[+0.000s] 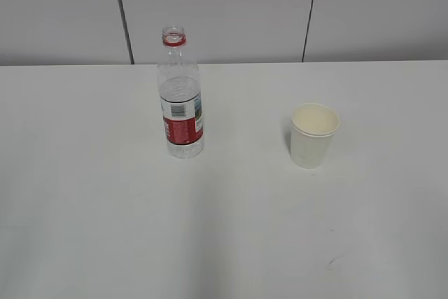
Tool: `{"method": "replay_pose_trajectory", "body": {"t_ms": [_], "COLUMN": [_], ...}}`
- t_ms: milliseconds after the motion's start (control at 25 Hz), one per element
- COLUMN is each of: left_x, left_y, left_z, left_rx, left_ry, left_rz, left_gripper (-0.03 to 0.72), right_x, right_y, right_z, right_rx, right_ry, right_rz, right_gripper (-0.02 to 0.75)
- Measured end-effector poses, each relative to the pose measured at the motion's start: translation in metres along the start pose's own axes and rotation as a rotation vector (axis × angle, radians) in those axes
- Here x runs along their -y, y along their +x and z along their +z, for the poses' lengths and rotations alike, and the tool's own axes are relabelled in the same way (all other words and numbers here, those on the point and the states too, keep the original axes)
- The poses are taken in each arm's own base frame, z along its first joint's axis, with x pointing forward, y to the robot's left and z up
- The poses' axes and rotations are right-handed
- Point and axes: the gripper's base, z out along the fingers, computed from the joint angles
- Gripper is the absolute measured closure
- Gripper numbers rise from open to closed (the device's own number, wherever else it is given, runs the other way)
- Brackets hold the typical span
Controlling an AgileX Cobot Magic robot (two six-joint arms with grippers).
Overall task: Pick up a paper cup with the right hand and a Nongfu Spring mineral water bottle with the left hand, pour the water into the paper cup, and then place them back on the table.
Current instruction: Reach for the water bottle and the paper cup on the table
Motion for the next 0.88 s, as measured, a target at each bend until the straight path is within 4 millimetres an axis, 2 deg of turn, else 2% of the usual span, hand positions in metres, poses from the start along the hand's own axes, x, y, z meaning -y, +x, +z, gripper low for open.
{"method": "replay_pose_trajectory", "body": {"t_ms": [880], "left_x": [0.0000], "left_y": [0.0000], "left_z": [0.0000], "left_rx": [0.000], "left_ry": [0.000], "left_rz": [0.000], "left_gripper": [0.198], "right_x": [0.0000], "right_y": [0.0000], "right_z": [0.0000], "right_rx": [0.000], "right_ry": [0.000], "right_rz": [0.000], "right_gripper": [0.148]}}
